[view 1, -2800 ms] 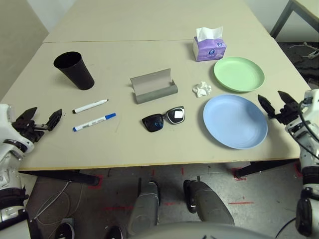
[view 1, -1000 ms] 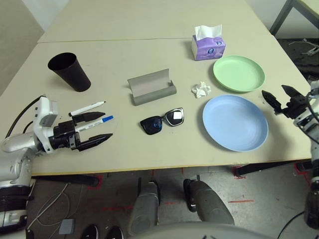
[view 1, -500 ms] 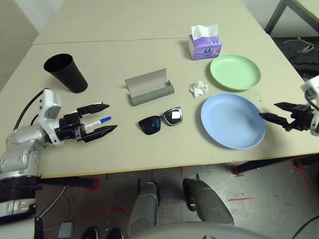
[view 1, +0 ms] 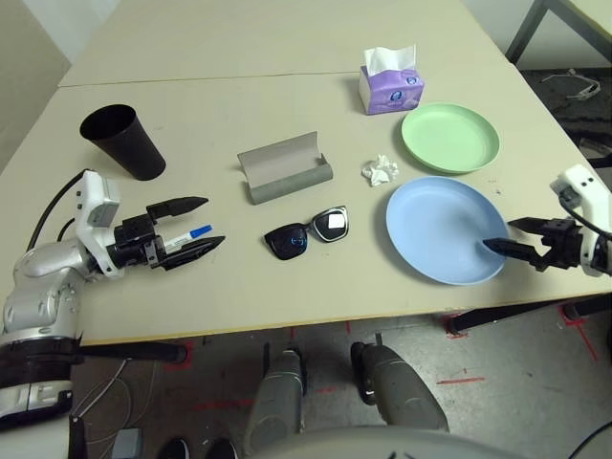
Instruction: Organize and tidy the items on the table.
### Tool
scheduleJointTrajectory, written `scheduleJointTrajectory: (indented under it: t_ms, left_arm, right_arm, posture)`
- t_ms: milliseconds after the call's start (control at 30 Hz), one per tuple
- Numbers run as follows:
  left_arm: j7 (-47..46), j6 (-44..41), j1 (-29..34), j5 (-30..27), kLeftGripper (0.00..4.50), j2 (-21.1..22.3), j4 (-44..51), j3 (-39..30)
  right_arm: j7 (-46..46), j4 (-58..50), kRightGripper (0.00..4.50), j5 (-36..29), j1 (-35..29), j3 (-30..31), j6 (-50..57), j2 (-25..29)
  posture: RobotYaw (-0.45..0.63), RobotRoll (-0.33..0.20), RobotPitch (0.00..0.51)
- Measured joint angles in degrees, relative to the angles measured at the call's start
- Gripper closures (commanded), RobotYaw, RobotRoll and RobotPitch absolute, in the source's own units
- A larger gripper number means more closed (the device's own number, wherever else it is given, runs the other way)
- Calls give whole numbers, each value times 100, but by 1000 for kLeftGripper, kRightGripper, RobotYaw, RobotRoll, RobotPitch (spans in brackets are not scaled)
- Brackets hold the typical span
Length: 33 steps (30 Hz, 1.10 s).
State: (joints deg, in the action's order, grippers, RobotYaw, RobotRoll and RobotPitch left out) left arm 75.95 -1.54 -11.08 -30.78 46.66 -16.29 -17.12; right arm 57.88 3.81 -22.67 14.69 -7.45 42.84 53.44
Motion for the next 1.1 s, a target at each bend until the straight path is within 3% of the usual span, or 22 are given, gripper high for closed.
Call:
scheduleJointTrajectory:
  t_ms: [133,300,600,900,1100]
  left_arm:
    - [-66,61,-8,2,0,-6,-50,-1]
    - [-123,75,-7,1,0,-54,-52,-3]
    - [-177,76,8,2,0,-91,-54,-8]
    - [-213,127,56,39,0,-108,-73,-10]
    - [-280,141,148,44,0,-142,-29,-22]
  right_arm:
    - [94,-69,2864,-8,4,16,18,0]
    - [182,-117,4456,-96,82,-11,-55,-12]
    - [-283,502,4481,-621,764,-537,334,-560]
    - [-1191,1353,4481,-850,2631,-770,1271,-926]
    - [-1767,2323,4481,-550,3949,-662,1088,-1266]
  posture:
    - [-212,0,207]
    - [-212,0,207]
    - [-213,0,208]
    - [-199,0,209]
    - [-191,0,210]
